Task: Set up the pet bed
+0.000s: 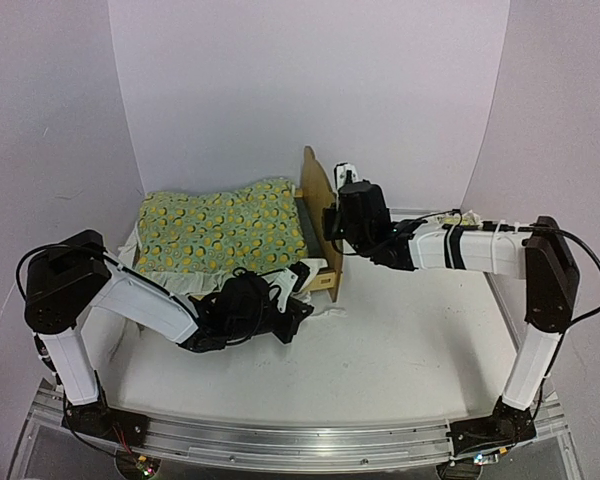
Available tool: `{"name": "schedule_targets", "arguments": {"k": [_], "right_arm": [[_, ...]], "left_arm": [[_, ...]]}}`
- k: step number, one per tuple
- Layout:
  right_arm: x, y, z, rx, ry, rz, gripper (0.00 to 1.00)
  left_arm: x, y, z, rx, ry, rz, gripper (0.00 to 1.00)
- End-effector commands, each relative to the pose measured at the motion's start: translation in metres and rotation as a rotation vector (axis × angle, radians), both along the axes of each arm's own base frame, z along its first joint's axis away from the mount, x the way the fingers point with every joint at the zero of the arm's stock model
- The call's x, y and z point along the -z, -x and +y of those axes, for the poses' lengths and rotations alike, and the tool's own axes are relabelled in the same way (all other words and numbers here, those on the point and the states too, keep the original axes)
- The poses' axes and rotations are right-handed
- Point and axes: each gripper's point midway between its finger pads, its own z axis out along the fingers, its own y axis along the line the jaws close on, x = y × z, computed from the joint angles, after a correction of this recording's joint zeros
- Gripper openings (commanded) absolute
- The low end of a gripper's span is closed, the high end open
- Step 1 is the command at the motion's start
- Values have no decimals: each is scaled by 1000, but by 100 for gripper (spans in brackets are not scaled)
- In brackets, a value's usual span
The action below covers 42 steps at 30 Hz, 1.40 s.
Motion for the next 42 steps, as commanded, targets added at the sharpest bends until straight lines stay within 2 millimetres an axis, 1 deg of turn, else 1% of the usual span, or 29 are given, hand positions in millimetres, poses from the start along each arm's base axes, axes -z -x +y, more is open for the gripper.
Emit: {"name": "schedule_targets", "arguments": {"k": [1, 2, 4, 6, 7, 8, 10, 11, 12, 13, 15, 16, 17, 19, 21, 22, 23, 25, 27, 30, 33, 34, 35, 38, 39, 42], "right_arm": [[-26, -12, -49, 123, 82, -58, 10], [-22, -11, -38, 32, 140, -46, 21], [-21, -6, -33, -50, 217, -8, 47], [-19, 12, -32, -150, 270, 43, 70], [-11, 27, -34, -212, 281, 67, 80], [-17, 44, -35, -275, 265, 65, 87], [-14, 75, -36, -394, 240, 78, 94], [-10, 89, -35, -448, 224, 91, 96], [-2, 102, -35, -498, 210, 112, 96], [7, 117, -28, -576, 186, 129, 96], [38, 144, -11, -692, 193, 157, 96], [55, 150, -4, -715, 225, 182, 96], [70, 150, 2, -719, 265, 208, 96], [94, 143, 11, -709, 337, 246, 94], [110, 134, 19, -710, 380, 268, 93], [124, 127, 20, -696, 419, 282, 93], [133, 122, 21, -686, 452, 288, 93], [153, 117, 24, -694, 495, 317, 92], [166, 108, 25, -673, 512, 330, 92], [181, 95, 28, -661, 484, 357, 88], [193, 92, 31, -679, 485, 376, 87], [200, 92, 31, -686, 481, 391, 84], [207, 92, 30, -695, 473, 411, 79], [220, 98, 24, -698, 476, 449, 60], [221, 101, 20, -694, 478, 456, 53], [216, 116, 13, -723, 454, 452, 36]], "left_arm": [[-21, -6, -3, 3, 39, -28, 0], [-21, -6, -2, 3, 40, -24, 0], [-22, -4, 0, 9, 46, -17, 0], [-26, -4, 2, 13, 53, -15, 0], [-28, -5, 3, 8, 59, -15, 0], [-31, -7, 6, 3, 66, -14, 0], [-34, -11, 13, -12, 75, -10, 0], [-35, -16, 18, -26, 77, -7, 0], [-34, -20, 22, -37, 80, -2, 0], [-34, -22, 27, -44, 83, 6, 0], [-34, -24, 36, -49, 96, 30, 0], [-34, -25, 39, -50, 102, 36, 0], [-35, -26, 43, -57, 104, 39, 0], [-35, -26, 50, -63, 109, 49, 0], [-36, -25, 54, -65, 114, 54, 0], [-36, -26, 56, -70, 117, 55, 0], [-37, -26, 58, -75, 119, 56, 0], [-38, -26, 60, -82, 124, 59, 0], [-39, -25, 59, -74, 128, 63, 0], [-40, -23, 55, -50, 136, 73, 0], [-42, -18, 51, -18, 145, 83, 0], [-43, -17, 50, -9, 148, 83, 0], [-44, -16, 49, -1, 150, 84, 0], [-46, -13, 48, 15, 155, 83, 0], [-47, -12, 48, 21, 158, 86, 0], [-48, -8, 43, 51, 166, 101, 0]]}}
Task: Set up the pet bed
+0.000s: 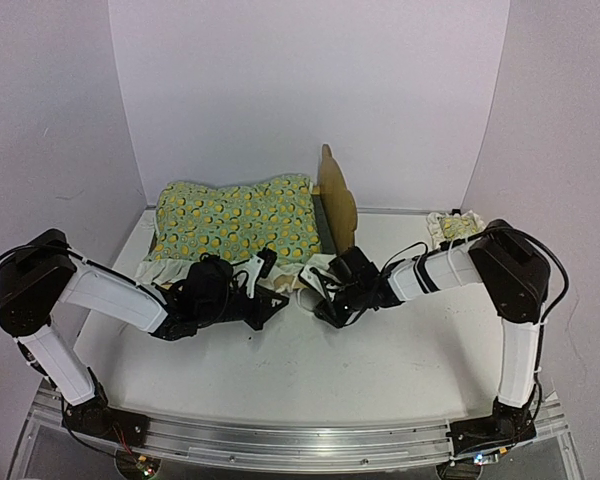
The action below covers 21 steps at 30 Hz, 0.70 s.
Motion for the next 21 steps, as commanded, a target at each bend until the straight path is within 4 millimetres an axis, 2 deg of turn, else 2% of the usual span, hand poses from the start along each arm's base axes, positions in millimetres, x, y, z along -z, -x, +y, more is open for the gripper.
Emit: {"name": "schedule_targets", "arguments": {"k": [1, 4, 6, 11, 12, 18, 21], "right_arm": [[-7, 17, -6, -24, -52, 6, 28], [-8, 20, -12, 12, -68, 4, 1], [-21, 15, -19, 102, -102, -22, 0], [-56, 2, -59, 400, -194, -119, 0], [-60, 3, -64, 437, -207, -126, 0], [-74, 9, -86, 569, -297, -135, 0], [-77, 15, -92, 589, -324, -125, 0]], "left_arm": [[-32, 5, -13, 62, 88, -21, 0], [-35, 7, -24, 101, 97, -22, 0], [-40, 10, -35, 130, 100, -45, 0], [-60, 17, -73, 215, 135, -90, 0], [-56, 17, -83, 236, 130, -96, 0], [-68, 10, -138, 324, 179, -133, 0], [-82, 13, -160, 377, 218, -153, 0]]}}
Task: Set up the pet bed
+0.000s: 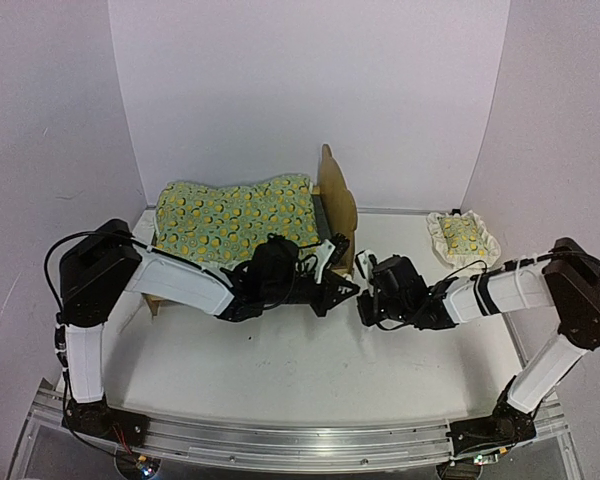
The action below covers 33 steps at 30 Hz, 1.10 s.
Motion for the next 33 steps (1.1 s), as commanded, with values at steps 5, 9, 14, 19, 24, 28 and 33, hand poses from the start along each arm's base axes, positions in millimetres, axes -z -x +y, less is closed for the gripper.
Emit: {"name": "schedule_targets", "arguments": {"k": [5, 9, 14, 19, 24, 28, 33], "right_arm": [[-25, 7, -15, 130, -168, -26, 0], [-26, 15, -28, 201, -242, -14, 0], [-30, 19, -40, 261, -284, -25, 0], [-30, 23, -45, 268, -288, -22, 0], [-47, 31, -32, 146, -309, -41, 0], [-68, 42, -13, -43, -300, -69, 0], [-85, 53, 10, -210, -335, -45, 0]], "left_arm": [[-47, 12, -54, 146, 125, -79, 0], [-55, 13, -70, 170, 153, -80, 0], [-60, 18, -83, 223, 176, -80, 0], [-54, 18, -88, 233, 166, -72, 0], [-45, 24, -76, 229, 124, -53, 0], [-28, 31, -35, 150, 28, -81, 0], [-4, 42, 13, 80, -70, -64, 0]]}}
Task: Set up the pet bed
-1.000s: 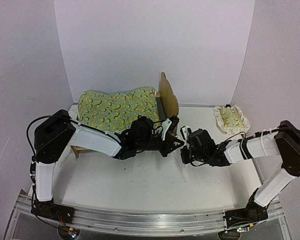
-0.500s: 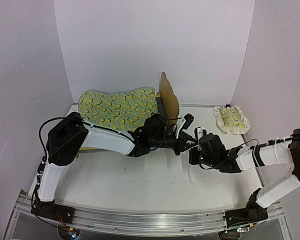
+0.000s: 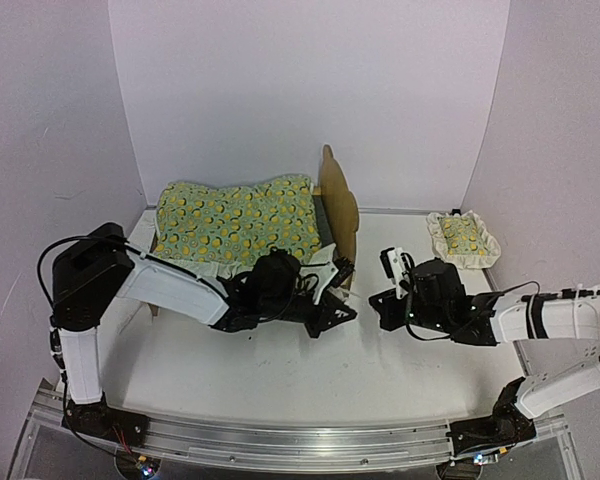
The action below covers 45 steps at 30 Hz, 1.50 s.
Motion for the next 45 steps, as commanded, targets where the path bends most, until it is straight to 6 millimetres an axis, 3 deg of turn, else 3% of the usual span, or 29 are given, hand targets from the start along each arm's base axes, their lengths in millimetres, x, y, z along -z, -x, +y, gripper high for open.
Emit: {"name": "schedule_targets", "arguments": {"k": [1, 4, 9, 14, 18, 23, 30, 34, 38, 42, 45], "right_arm": [[-39, 9, 30, -204, -77, -59, 0], [-58, 10, 41, -256, -112, -77, 0], [-82, 1, 52, -268, -138, -123, 0], [-98, -4, 62, -279, -181, -134, 0], [-111, -3, 71, -304, -240, -139, 0], [-99, 1, 81, -336, -283, -76, 0], [-80, -6, 93, -198, -451, 92, 0], [-73, -17, 98, -61, -464, 63, 0], [-73, -28, 87, 78, -559, 4, 0], [-74, -31, 96, 65, -621, -33, 0], [-60, -28, 100, 59, -614, -29, 0]], "left_arm": [[-16, 7, 31, -61, -17, -51, 0], [10, 13, 45, -85, -81, -23, 0], [52, 17, 52, -102, -198, -28, 0], [76, 16, 55, -104, -250, -37, 0], [83, 21, 47, -82, -264, -64, 0], [69, 25, 34, -67, -237, -103, 0], [38, 35, 27, -46, -162, -125, 1], [34, 37, 30, -46, -137, -130, 1], [23, 40, 39, -58, -82, -154, 2], [18, 43, 41, -48, -52, -170, 2], [8, 42, 43, -58, -14, -186, 1]]}}
